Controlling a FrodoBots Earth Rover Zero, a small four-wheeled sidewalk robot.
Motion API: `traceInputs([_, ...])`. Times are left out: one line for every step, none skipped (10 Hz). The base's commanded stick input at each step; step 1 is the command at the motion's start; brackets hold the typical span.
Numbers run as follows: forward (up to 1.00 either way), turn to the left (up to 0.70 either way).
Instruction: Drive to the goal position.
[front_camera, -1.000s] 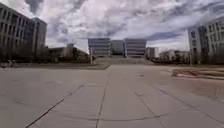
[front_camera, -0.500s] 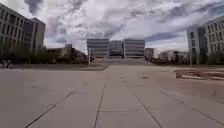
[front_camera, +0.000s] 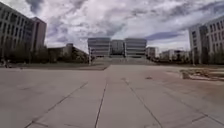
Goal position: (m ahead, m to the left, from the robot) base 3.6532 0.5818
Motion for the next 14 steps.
traceInputs([1.0,-0.37])
traceInputs([1.0,-0.23])
traceInputs([1.0,-0.08])
traceInputs([1.0,0.0])
traceInputs([1.0,0.0])
traceInputs([1.0,0.0])
traceInputs([1.0,0.0])
traceInputs([1.0,0.0])
traceInputs([1.0,0.0])
traceInputs([1.0,0.0])
traceInputs([1.0,0.0])
traceInputs([1.0,0.0])
traceInputs([1.0,0.0])
traceInputs([1.0,0.0])
